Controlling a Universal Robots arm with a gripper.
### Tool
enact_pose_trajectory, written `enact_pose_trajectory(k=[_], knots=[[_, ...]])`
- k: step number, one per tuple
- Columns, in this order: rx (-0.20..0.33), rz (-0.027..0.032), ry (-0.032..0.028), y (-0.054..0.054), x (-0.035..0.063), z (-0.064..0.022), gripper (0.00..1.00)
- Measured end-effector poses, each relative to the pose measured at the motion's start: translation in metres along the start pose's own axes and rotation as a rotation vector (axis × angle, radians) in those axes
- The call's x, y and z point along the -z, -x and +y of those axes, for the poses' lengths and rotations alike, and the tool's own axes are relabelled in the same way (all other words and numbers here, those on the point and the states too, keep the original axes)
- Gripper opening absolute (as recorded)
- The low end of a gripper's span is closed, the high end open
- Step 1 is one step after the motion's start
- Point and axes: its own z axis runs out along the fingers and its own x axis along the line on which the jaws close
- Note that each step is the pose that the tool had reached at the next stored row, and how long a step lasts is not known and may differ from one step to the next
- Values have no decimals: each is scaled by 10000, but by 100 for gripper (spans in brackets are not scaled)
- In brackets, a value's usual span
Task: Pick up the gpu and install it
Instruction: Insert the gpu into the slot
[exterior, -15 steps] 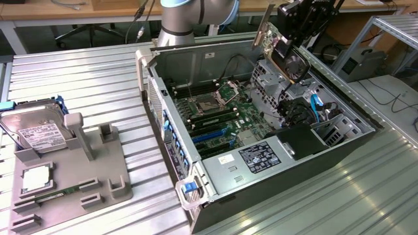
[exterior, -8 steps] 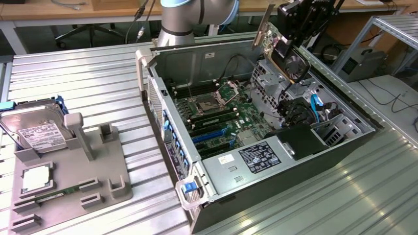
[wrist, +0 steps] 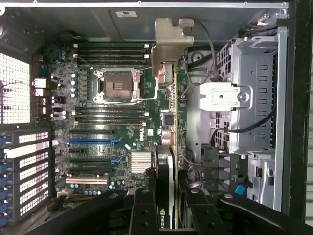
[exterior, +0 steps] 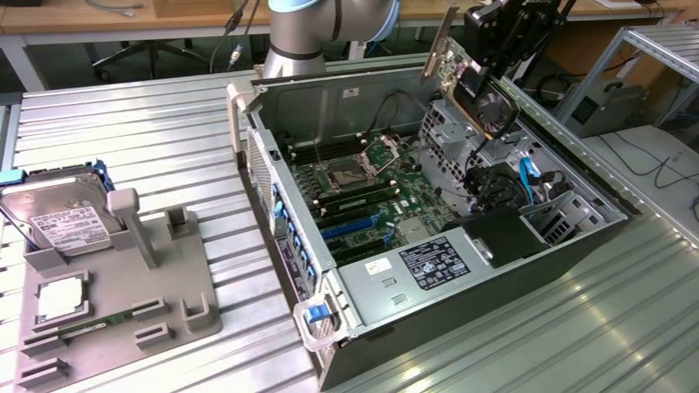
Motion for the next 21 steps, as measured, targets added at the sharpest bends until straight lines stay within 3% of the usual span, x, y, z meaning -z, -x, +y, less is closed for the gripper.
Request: enact_pose_trajectory(k=[21], knots=[[4641, 198, -76, 0, -10, 0, 27]])
